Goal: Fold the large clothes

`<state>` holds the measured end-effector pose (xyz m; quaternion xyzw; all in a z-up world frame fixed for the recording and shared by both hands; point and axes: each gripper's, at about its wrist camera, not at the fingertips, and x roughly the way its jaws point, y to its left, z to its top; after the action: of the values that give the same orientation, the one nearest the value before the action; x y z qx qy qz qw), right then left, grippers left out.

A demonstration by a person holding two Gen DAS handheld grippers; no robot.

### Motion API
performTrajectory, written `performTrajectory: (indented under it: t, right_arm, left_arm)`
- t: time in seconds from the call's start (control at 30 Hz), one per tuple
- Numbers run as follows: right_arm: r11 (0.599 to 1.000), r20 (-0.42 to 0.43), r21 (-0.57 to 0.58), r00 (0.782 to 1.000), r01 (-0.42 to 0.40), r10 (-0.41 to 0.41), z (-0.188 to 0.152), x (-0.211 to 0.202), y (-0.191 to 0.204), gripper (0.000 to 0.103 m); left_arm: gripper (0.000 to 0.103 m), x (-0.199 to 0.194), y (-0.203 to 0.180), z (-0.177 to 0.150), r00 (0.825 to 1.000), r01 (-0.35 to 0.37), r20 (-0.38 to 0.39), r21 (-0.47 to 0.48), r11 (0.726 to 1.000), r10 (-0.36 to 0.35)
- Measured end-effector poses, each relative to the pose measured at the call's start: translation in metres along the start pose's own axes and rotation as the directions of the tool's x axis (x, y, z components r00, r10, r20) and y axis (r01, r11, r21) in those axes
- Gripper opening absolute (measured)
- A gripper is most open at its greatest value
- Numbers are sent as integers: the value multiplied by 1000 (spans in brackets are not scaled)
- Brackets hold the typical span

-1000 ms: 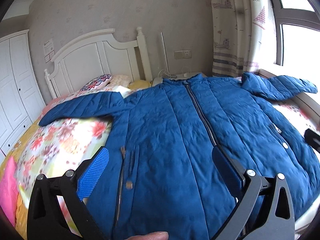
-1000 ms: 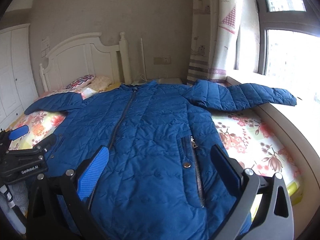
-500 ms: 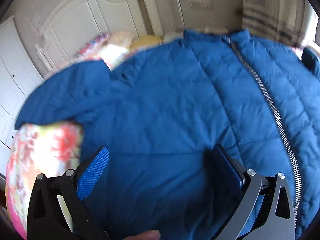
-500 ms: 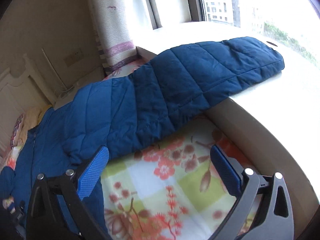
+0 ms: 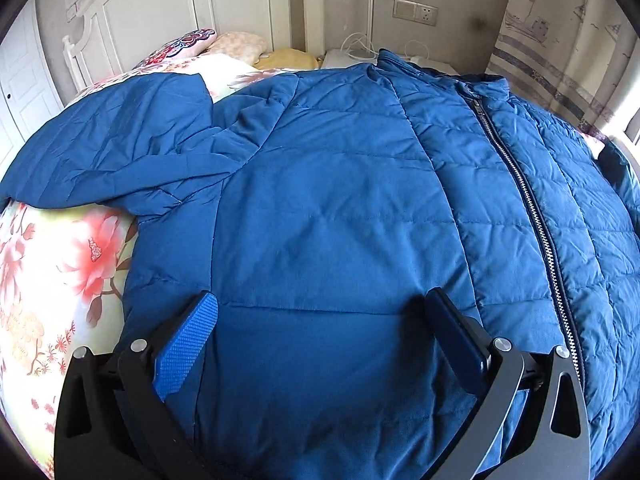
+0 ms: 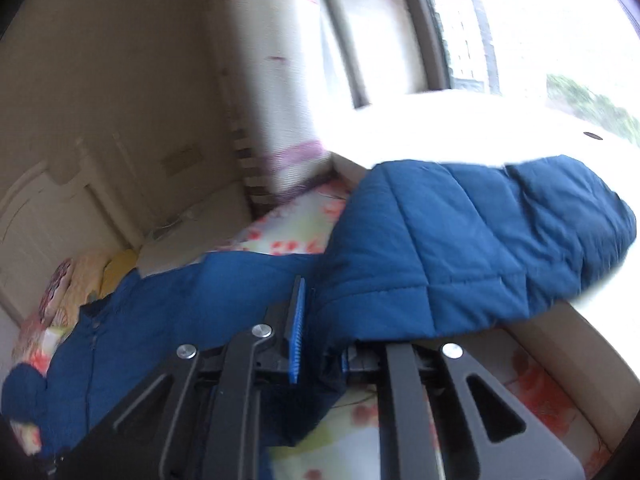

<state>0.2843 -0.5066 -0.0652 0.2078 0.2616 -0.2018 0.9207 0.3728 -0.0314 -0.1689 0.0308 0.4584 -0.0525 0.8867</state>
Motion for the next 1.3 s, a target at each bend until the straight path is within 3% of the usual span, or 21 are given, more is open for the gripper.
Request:
performTrajectory:
  t: [0.1,0.2,0.23,0.3,0.37,0.4,0.43,0.47,0.5,0.53,0.67,0.77,0.8,0.83,0.9,1.03,1.1,1.13,1.17,1.23,1.3]
  right_arm:
    - [975,-30,-166,989,-147,143,-11,-15,81,13]
    - [889,-126,-378,965,-260,229,-49,-18,163,13]
    - [853,-185,-425,952,-301,244,-65,-14,182,13]
    - [796,-351,-491,917,-354,192,-107,6,215,13]
    - [779,-452,-518,886,-355,104,-140,30,227,22]
    - [771,-421,-530,899,-352,121,-145,28,227,23]
    - [777,-434,-513,891,-366,134,-141,25,226,28]
    - [788,-466,-467,869,-401,167,-134,22,222,36]
    - [799,-491,-420,848,-431,199,-128,19,216,52]
    - [813,-500,-378,837,-443,223,-122,10,209,60]
    - [874,-378,-254,874,-414,304,-91,-36,153,64]
    - [950,-279,-113,927,-291,250,-65,-34,91,64]
    - [970,-261,-19,938,-241,228,-56,-28,60,64]
    - [973,-257,78,938,-219,232,-53,-23,33,68]
    - [932,-265,289,917,-220,298,-49,-1,-12,73]
    - [855,-280,459,875,-240,395,-51,32,-32,73]
    - [858,-269,443,874,-261,404,-51,34,-20,67]
    - [876,-244,406,894,-259,377,-50,30,-9,39]
    - [903,-193,331,918,-273,348,-42,17,5,26]
    - [937,-102,173,941,-302,322,-30,-5,43,18]
    - [940,-58,16,938,-341,341,-17,-19,96,17]
  left_arm:
    - [99,0,0,1,1000,3,2,-2,1000,-3]
    - [99,0,0,1,1000,6,4,-5,1000,-6]
    - [99,0,0,1,1000,7,5,-5,1000,-7]
    - [99,-1,0,1,1000,9,6,-7,1000,-9]
    - [99,-1,0,1,1000,8,6,-6,1000,-8]
    - [99,-1,1,1,1000,9,6,-7,1000,-9]
    - [99,-1,1,1,1000,10,7,-7,1000,-10]
    - [99,-1,1,0,1000,10,8,-6,1000,-10]
    - [99,-1,1,0,1000,11,8,-8,1000,-11]
    - [99,-1,2,0,1000,13,8,-10,1000,-13]
    - [99,-2,2,0,1000,18,12,-12,1000,-18]
    - [99,-2,3,1,1000,25,14,-16,1000,-25]
    - [99,-2,3,0,1000,26,14,-16,1000,-26]
    - [99,-2,3,1,1000,26,14,-17,1000,-26]
    - [99,-2,3,1,1000,26,13,-17,1000,-26]
    - [99,-3,3,0,999,30,15,-19,999,-29]
    - [99,-3,4,0,999,35,17,-23,999,-34]
    - [99,-3,4,1,999,36,18,-24,999,-36]
    - [99,-3,4,0,999,37,18,-24,999,-37]
    - [99,-4,4,0,999,38,19,-25,999,-38]
    - [99,-3,4,1,999,36,18,-25,999,-35]
